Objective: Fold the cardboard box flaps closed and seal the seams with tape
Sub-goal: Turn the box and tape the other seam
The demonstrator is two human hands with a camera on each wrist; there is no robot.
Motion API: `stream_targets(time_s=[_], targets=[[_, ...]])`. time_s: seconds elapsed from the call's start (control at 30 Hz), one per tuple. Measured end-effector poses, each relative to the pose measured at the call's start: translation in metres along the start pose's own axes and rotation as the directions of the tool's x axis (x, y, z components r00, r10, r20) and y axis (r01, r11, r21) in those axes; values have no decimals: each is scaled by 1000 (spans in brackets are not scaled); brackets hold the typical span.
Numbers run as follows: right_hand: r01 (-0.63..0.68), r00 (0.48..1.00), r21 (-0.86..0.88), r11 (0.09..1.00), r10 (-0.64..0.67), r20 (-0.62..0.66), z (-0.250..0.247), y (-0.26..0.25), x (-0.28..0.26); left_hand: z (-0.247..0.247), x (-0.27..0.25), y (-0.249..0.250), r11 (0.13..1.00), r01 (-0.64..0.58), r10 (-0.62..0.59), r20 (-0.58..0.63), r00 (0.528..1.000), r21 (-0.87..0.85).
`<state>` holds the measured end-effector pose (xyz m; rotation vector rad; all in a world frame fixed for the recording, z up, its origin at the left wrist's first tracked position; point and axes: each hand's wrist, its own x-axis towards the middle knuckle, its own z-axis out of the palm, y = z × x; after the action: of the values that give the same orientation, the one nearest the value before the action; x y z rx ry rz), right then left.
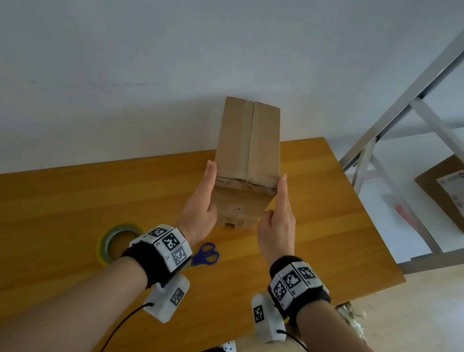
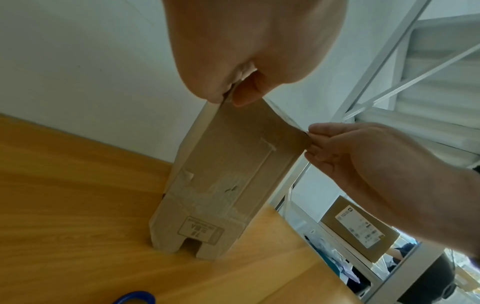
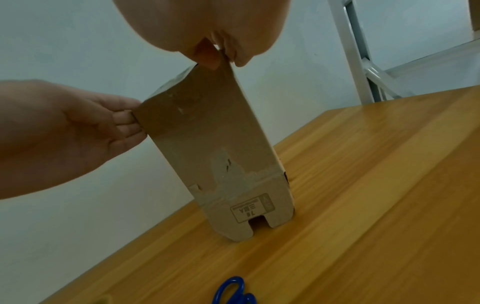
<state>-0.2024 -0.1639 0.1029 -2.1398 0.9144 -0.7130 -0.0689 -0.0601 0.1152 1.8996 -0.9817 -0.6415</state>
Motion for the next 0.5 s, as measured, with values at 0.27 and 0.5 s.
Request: stream_targets(time_s=[0.27,0.5], targets=[[-186,977,164,969,165,134,-11,-8,3,1,2,-9,982,146,-129,135,982,-122],[-233,969,207,950,207,138,-22,1,14,-18,7,-16,996,58,-58,-5,998,-63]])
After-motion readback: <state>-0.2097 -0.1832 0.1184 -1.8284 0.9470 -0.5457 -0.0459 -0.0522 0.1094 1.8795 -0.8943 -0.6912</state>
